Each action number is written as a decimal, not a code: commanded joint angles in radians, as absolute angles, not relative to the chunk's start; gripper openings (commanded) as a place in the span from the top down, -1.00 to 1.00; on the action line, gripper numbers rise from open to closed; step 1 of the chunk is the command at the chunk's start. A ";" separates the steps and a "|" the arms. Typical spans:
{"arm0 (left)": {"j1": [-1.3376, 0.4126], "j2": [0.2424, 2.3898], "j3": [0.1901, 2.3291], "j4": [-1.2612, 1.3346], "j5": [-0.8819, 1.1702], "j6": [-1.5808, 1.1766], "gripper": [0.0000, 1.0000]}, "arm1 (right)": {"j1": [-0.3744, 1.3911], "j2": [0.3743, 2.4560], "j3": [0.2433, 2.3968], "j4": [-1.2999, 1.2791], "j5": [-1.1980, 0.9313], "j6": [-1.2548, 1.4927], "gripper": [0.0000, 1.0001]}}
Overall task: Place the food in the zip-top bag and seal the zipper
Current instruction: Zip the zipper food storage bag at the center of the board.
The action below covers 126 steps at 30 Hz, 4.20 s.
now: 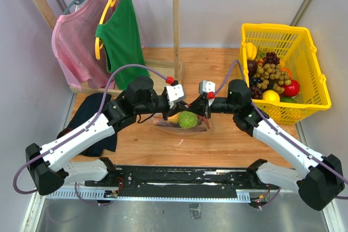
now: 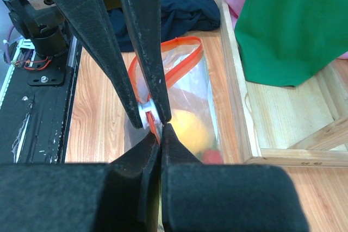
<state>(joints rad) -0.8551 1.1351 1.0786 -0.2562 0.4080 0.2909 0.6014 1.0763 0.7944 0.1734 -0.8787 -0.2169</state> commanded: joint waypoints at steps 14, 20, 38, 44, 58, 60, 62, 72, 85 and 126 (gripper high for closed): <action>-0.859 1.084 1.073 -0.364 0.279 0.349 0.99 | 0.569 0.979 0.780 0.231 -0.831 -0.187 0.99; -0.858 1.093 1.093 -0.348 0.320 0.368 0.99 | 0.563 0.987 0.796 0.216 -0.913 -0.197 0.79; -0.859 1.128 1.124 -0.320 0.405 0.391 1.00 | 0.564 0.991 0.803 0.260 -0.926 -0.157 0.47; -0.859 1.134 1.126 -0.321 0.416 0.393 0.99 | 0.564 0.996 0.804 0.259 -0.908 -0.156 0.54; -0.858 1.108 1.111 -0.370 0.290 0.359 0.99 | 0.563 0.922 0.779 0.238 -0.784 -0.181 0.99; -0.859 1.103 1.108 -0.383 0.270 0.355 0.99 | 0.562 0.907 0.772 0.239 -0.759 -0.182 0.99; -0.858 1.094 1.101 -0.389 0.245 0.349 0.99 | 0.563 0.895 0.767 0.240 -0.730 -0.181 0.98; -0.857 1.055 1.080 -0.436 0.123 0.362 0.99 | 0.550 0.856 0.749 0.241 -0.702 -0.179 0.99; -0.857 1.069 1.108 -0.418 0.293 0.416 0.99 | 0.556 0.928 0.800 0.213 -0.817 -0.183 0.02; -0.856 0.973 0.948 -0.367 0.089 0.370 0.99 | 0.467 0.937 0.754 0.262 -0.573 -0.076 0.99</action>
